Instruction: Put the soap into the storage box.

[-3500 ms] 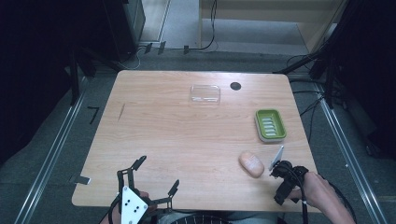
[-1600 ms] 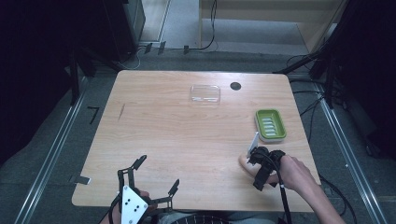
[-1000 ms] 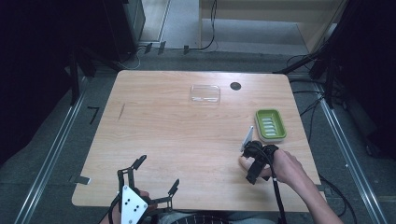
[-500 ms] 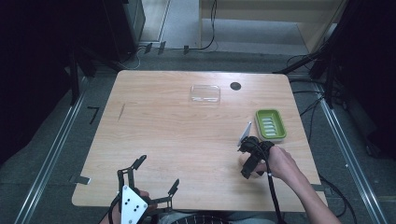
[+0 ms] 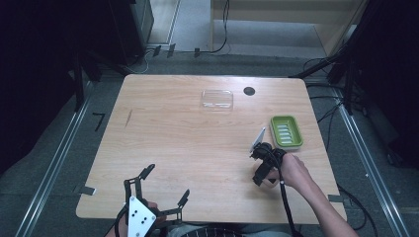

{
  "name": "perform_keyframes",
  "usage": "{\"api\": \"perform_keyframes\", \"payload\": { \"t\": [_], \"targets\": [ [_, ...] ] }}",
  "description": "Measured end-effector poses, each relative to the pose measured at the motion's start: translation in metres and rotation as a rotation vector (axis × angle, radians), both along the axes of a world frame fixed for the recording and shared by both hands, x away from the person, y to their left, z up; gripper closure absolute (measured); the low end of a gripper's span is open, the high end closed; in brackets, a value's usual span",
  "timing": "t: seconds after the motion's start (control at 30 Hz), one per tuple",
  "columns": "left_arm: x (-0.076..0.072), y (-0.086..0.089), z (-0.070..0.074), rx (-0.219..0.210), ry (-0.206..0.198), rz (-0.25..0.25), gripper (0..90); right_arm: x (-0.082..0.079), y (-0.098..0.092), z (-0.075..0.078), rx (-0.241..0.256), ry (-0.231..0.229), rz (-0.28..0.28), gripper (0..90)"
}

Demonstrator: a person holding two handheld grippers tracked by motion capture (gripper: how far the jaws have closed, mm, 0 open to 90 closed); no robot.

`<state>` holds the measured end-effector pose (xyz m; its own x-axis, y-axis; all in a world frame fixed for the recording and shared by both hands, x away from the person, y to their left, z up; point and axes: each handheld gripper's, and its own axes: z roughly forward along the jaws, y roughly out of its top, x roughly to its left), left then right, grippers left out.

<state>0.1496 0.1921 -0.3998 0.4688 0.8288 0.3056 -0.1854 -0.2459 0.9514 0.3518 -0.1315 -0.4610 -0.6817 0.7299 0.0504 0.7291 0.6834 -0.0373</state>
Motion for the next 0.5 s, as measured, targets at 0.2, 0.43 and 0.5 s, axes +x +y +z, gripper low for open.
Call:
{"api": "perform_keyframes", "payload": {
  "t": [0.2, 0.43, 0.5],
  "targets": [
    [-0.0001, -0.0001, 0.0, 0.0, 0.0, 0.002, 0.0, 0.0017, -0.0019, -0.0008, 0.012, -0.028, -0.018, 18.6],
    [-0.0002, 0.0, 0.0001, 0.001, 0.0, 0.001, 0.0, 0.0026, -0.0025, -0.0032, -0.001, -0.026, -0.032, 25.0],
    [-0.0001, 0.0001, 0.0001, -0.001, -0.001, 0.001, 0.0, 0.0026, -0.0024, -0.0037, -0.003, -0.027, -0.035, 26.9]
  ]
}}
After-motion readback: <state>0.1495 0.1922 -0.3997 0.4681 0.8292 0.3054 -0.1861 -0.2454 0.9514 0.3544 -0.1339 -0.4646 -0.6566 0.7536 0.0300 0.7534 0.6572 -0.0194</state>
